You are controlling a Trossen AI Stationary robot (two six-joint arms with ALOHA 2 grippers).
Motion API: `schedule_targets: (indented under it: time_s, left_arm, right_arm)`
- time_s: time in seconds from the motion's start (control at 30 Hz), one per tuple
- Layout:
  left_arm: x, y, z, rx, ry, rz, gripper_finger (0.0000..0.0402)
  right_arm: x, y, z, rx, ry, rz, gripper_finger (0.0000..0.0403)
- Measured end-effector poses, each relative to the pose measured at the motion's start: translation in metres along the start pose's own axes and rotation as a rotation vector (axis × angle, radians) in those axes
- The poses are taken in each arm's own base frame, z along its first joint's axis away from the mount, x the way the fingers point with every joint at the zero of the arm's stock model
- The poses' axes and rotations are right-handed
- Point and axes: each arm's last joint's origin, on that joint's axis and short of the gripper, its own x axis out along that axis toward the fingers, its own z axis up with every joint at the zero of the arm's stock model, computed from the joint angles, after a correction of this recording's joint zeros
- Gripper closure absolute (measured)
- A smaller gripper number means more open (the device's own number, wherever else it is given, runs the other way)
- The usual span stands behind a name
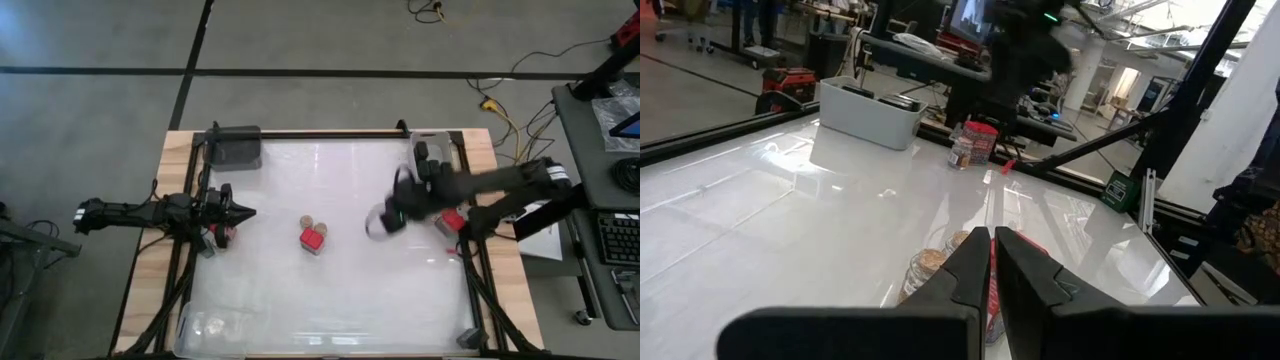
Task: Sort spices by type
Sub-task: Put the black seasoning can into the gray bin
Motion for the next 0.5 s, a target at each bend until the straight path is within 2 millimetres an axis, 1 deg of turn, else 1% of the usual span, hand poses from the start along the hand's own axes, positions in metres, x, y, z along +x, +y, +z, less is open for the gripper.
schedule_targets:
  time_s: [0.07,0.2,0.27,0.37,0.5]
  left_arm:
    - [0.000,0.000,0.000,0.000,0.000,0.000,0.0398]
    - [0.000,0.000,0.000,0.000,0.000,0.000,0.0398]
    - [0.000,0.000,0.000,0.000,0.000,0.000,0.0398]
    - [0.000,0.000,0.000,0.000,0.000,0.000,0.0398]
    - [0.000,0.000,0.000,0.000,0.000,0.000,0.0398]
  right_arm:
    - [0.000,0.013,-0.028,-0.031,0.046,0.011,0.0106]
    - [0.002,0.027,-0.080,-0.062,0.279,0.006,0.0092]
    - [0.006,0.031,-0.101,-0.053,0.371,-0.033,0.0082]
    - [0.013,0.037,-0.126,-0.056,0.500,-0.102,0.0064]
    - [0.027,0.044,-0.149,-0.097,0.639,-0.189,0.0043]
